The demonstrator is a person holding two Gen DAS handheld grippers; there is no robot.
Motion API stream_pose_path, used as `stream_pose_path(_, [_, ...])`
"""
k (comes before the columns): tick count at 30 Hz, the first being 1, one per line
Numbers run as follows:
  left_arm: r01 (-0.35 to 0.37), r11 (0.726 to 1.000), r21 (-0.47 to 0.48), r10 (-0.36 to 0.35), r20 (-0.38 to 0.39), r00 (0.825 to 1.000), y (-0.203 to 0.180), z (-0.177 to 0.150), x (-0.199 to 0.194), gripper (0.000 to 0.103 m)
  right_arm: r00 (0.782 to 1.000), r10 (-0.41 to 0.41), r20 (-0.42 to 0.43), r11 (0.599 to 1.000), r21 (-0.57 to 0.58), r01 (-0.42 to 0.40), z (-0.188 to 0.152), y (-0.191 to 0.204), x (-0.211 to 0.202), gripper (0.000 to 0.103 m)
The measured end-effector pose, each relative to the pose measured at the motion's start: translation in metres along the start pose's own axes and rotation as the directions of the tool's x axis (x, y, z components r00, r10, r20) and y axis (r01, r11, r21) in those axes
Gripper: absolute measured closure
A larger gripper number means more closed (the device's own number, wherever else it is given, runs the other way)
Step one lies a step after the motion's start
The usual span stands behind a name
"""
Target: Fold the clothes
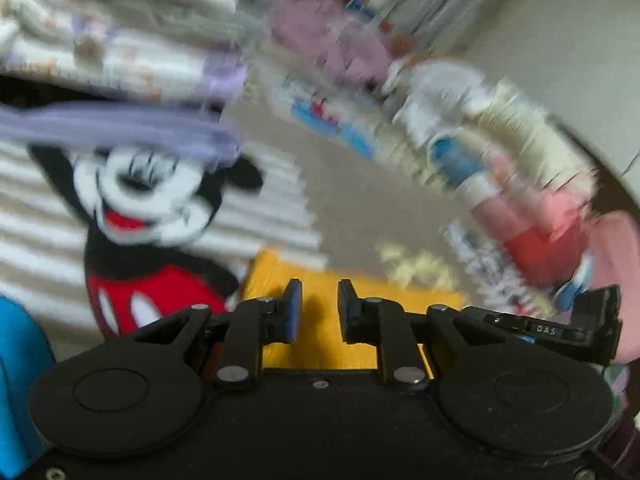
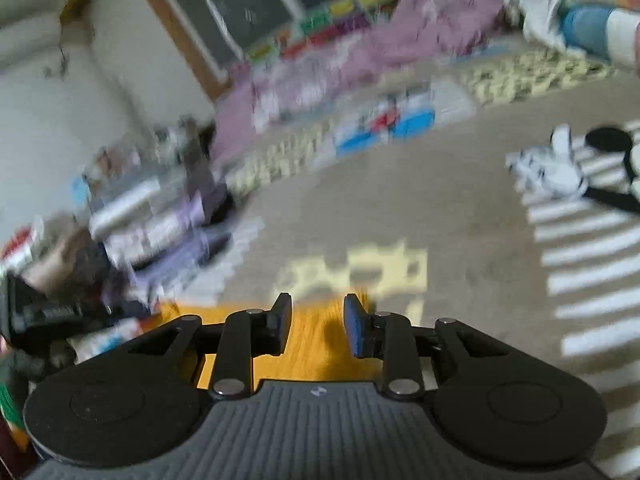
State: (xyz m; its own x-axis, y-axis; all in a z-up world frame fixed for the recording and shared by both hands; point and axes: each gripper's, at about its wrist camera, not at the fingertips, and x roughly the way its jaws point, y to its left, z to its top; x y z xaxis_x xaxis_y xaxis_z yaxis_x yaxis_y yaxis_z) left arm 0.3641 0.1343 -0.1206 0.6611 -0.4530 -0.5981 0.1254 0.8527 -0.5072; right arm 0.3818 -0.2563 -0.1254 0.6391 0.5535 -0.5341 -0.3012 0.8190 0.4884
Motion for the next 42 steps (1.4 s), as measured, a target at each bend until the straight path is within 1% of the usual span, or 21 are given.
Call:
stream_pose_path(2, [0.019,0.999,-0.04,-0.019,-0.001,1.0,0.008,0.001,-0.001,0.082,1.0,0.011,-0.011,0.999,0.045,-0.011,-0.005,-0.012,0.006,0.078])
stream_pose_path(3, [0.028,0.999,-0.038,-0.027,0.008,1.0,0.009,0.001,-0.004,0.082,1.0,0.012,-0.015,0.998,0.067,-0.011,-0.003,-0.016,0.005,0.084])
stream_pose_path(5, [0.033,0.999,-0.013,-0.033,0.027,0.999,0.003,0.002,-0.01,0.08,1.0,0.002,-0.015,0.996,0.086,-0.001,0.001,-0.021,0.001,0.085])
stream_pose_path(6, [0.03,1.0,0.006,-0.03,0.037,0.999,-0.002,0.002,-0.013,0.078,1.0,-0.006,-0.007,0.997,0.077,0.006,0.002,-0.021,-0.002,0.081])
stream_pose_path(11, [0.074,0.994,0.078,-0.079,0.072,0.994,-0.031,-0.004,-0.034,0.078,0.999,0.034,0.033,0.999,-0.01,-0.034,-0.004,0.0,-0.033,0.081])
stream_pose_path(15, [0.129,0.988,0.084,-0.134,0.066,0.989,-0.048,-0.017,-0.05,0.078,0.996,0.077,0.038,0.995,-0.066,-0.075,-0.026,0.022,-0.068,0.081])
stream_pose_path(17, [0.171,0.984,0.046,-0.174,0.057,0.983,-0.049,-0.025,-0.057,0.078,0.988,0.148,0.033,0.989,-0.032,-0.147,-0.038,0.028,-0.08,0.081])
stream_pose_path(20, [0.207,0.978,-0.013,-0.206,0.053,0.977,-0.048,-0.037,-0.066,0.078,0.971,0.237,0.016,0.962,0.136,-0.237,-0.062,0.017,-0.086,0.081])
stream_pose_path(22, [0.215,0.976,-0.041,-0.212,0.05,0.976,-0.049,-0.047,-0.073,0.078,0.983,0.179,-0.042,0.962,0.215,-0.166,-0.083,0.005,-0.082,0.084])
stream_pose_path(23, [0.218,0.974,-0.055,-0.215,0.049,0.975,-0.05,-0.051,-0.076,0.078,0.985,0.164,-0.044,0.958,0.245,-0.149,-0.091,-0.003,-0.08,0.101])
stream_pose_path(24, [0.223,0.972,-0.074,-0.22,0.05,0.974,-0.049,-0.057,-0.081,0.078,0.986,0.165,-0.029,0.943,0.298,-0.149,-0.094,-0.012,-0.081,0.103])
stream_pose_path(25, [0.229,0.969,-0.093,-0.225,0.052,0.973,-0.047,-0.062,-0.086,0.077,0.986,0.167,-0.006,0.928,0.34,-0.155,-0.094,-0.018,-0.085,0.103])
stream_pose_path(26, [0.234,0.966,-0.112,-0.23,0.054,0.972,-0.045,-0.068,-0.09,0.076,0.988,0.153,0.02,0.924,0.351,-0.15,-0.094,-0.02,-0.092,0.096])
stream_pose_path(29, [0.228,0.962,-0.149,-0.221,0.06,0.973,-0.04,-0.086,-0.106,0.076,0.993,0.113,0.045,0.922,0.367,-0.121,-0.102,-0.022,-0.109,0.091])
stream_pose_path(32, [0.252,0.949,-0.188,-0.239,0.09,0.967,-0.037,-0.099,-0.124,0.076,0.978,0.161,0.13,0.912,0.361,-0.198,-0.105,-0.014,-0.128,0.09])
stream_pose_path(35, [0.272,0.936,-0.223,-0.253,0.112,0.961,-0.037,-0.113,-0.139,0.07,0.96,0.233,0.153,0.913,0.306,-0.27,-0.106,0.002,-0.134,0.087])
stream_pose_path(36, [0.274,0.933,-0.233,-0.253,0.115,0.961,-0.038,-0.118,-0.142,0.064,0.972,0.204,0.118,0.927,0.296,-0.23,-0.11,0.003,-0.13,0.087])
stream_pose_path(38, [0.256,0.934,-0.248,-0.236,0.106,0.966,-0.038,-0.128,-0.143,0.061,0.992,0.123,0.041,0.954,0.272,-0.13,-0.12,0.005,-0.122,0.088])
stream_pose_path(39, [0.235,0.94,-0.249,-0.217,0.096,0.971,-0.038,-0.133,-0.142,0.061,0.997,0.081,0.003,0.963,0.256,-0.079,-0.125,0.006,-0.117,0.103])
stream_pose_path(41, [0.175,0.949,-0.261,-0.162,0.073,0.984,-0.036,-0.14,-0.138,0.06,0.999,0.042,0.001,0.972,0.23,-0.041,-0.125,0.01,-0.122,0.103])
stream_pose_path(42, [0.178,0.948,-0.263,-0.164,0.072,0.984,-0.036,-0.143,-0.138,0.06,1.0,0.025,0.004,0.976,0.218,-0.025,-0.125,0.012,-0.126,0.103])
